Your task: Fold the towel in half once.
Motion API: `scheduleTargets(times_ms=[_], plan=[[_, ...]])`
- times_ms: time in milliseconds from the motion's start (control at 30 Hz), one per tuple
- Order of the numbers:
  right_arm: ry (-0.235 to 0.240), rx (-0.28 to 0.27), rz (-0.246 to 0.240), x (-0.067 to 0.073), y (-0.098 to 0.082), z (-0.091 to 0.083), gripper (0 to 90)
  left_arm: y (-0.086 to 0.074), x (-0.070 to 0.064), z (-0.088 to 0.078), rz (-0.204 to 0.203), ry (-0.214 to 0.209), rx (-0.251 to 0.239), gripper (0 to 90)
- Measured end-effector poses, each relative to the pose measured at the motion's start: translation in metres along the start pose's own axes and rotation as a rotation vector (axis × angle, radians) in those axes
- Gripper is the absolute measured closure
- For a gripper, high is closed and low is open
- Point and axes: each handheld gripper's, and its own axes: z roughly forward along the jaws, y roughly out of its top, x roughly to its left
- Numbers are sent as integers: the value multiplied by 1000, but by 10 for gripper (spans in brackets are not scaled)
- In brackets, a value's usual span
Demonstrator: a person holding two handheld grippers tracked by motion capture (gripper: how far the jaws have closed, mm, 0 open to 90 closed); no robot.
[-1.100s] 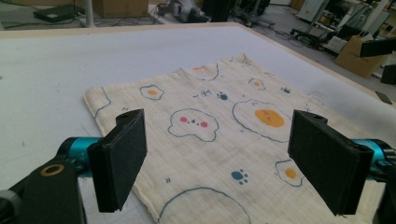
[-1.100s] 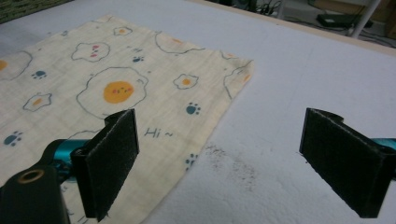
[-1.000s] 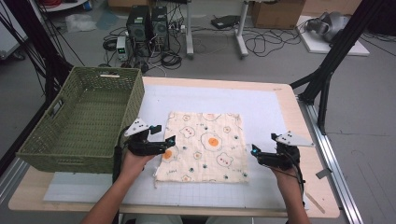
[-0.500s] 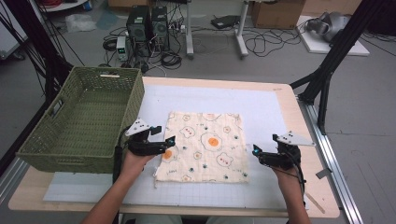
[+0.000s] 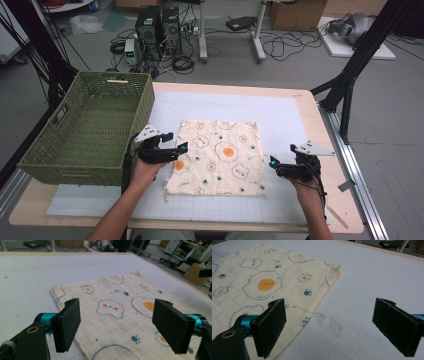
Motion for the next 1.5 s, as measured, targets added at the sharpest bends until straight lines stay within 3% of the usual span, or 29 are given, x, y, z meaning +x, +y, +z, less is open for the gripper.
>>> scheduleTargets(times_ms=[100,267,433,700,800,1033,1233,1367,1500], plan=[[3,8,-5,-1,-1,0,111,6,2,6,-8,-22,0,274],[7,0,7,-4,-1,-2,111,17,8,21,-29,-2,-3,268],[13,15,11,-4,-3,0,111,22,23,39,-68,54,43,235],[23,19,1,-1,-2,3,112,32,41,66,-67,143,142,259],[21,21,4,-1,-3,3,112,29,44,74,-39,171,160,300],[23,28,12,-2,-4,4,112,17,53,88,-29,258,218,372],[27,44,11,-1,-3,9,112,25,48,102,53,274,281,476],[33,60,5,2,-3,13,112,22,45,105,95,297,285,577],[34,69,13,3,-3,17,112,23,48,102,92,281,291,720]])
